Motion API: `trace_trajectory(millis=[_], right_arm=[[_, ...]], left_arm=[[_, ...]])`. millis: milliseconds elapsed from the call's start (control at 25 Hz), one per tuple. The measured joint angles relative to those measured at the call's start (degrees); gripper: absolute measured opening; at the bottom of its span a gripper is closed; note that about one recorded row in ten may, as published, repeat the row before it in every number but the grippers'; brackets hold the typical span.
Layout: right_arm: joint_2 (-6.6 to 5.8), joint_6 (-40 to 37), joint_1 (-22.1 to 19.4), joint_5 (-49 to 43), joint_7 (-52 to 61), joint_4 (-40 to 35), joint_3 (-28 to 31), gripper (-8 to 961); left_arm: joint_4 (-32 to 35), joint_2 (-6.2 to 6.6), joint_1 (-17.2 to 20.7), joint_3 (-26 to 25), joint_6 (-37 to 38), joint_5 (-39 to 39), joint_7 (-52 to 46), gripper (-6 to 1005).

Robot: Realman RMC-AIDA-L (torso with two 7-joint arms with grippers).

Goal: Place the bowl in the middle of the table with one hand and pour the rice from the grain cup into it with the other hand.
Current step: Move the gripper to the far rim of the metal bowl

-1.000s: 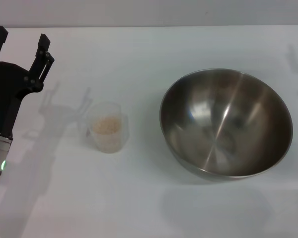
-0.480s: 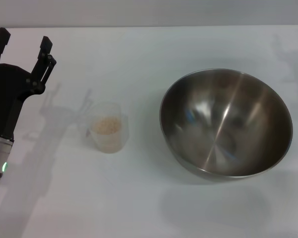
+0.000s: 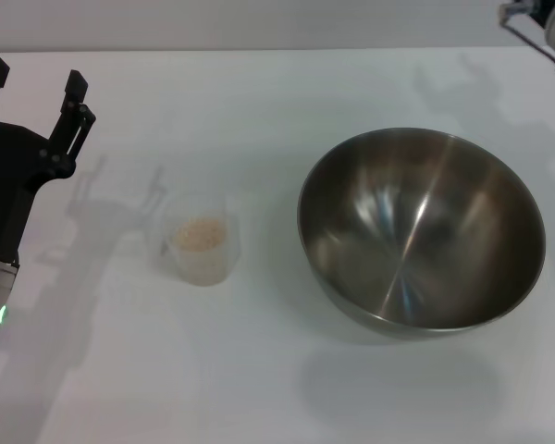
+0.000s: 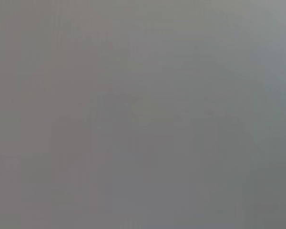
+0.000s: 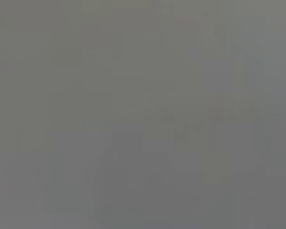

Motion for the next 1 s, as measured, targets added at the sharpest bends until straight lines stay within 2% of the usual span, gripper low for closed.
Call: trace_trajectory(millis=[120,280,440,520,600,720,880,1000], right_arm=[[-0.22,17.97,1.93,0.19,-0.13,-7.98,1.90,723],[-0.47,44.06,8.79,0.84,-0.84,-13.95,7.78,714],[-0.46,66.86,17.91,6.53,-7.63,-11.15,18.38,706],[-0.51,73.74,21.66,7.64,-10.85,-7.81,22.83,702],[-0.80,78.56,24.75,7.45,-13.78,-4.17,26.31,697],[-1.89,83.02,27.84,7.00,-17.35,1.66,29.91,691],[-3.33,84.48,29.24,6.43,-19.09,4.68,30.30,683],[-3.43,84.86,29.79,6.29,-20.68,6.12,30.29,676]], left_arm=[[0.03,0.01,0.02,-0.34,-0.25,-0.01,0.00,804],[0.25,-0.04,0.24,-0.67,-0.37,-0.08,-0.03,803],[0.67,0.00,0.71,-1.32,-0.40,-0.09,-0.41,802],[0.93,0.00,0.82,-1.46,-0.41,-0.09,-0.55,802],[0.94,-0.01,0.84,-1.47,-0.41,-0.09,-0.56,801],[0.97,0.02,0.91,-1.55,-0.41,-0.08,-0.58,800],[0.97,0.00,0.91,-1.56,-0.41,-0.08,-0.58,799],[0.97,0.00,0.87,-1.56,-0.36,-0.08,-0.58,799]])
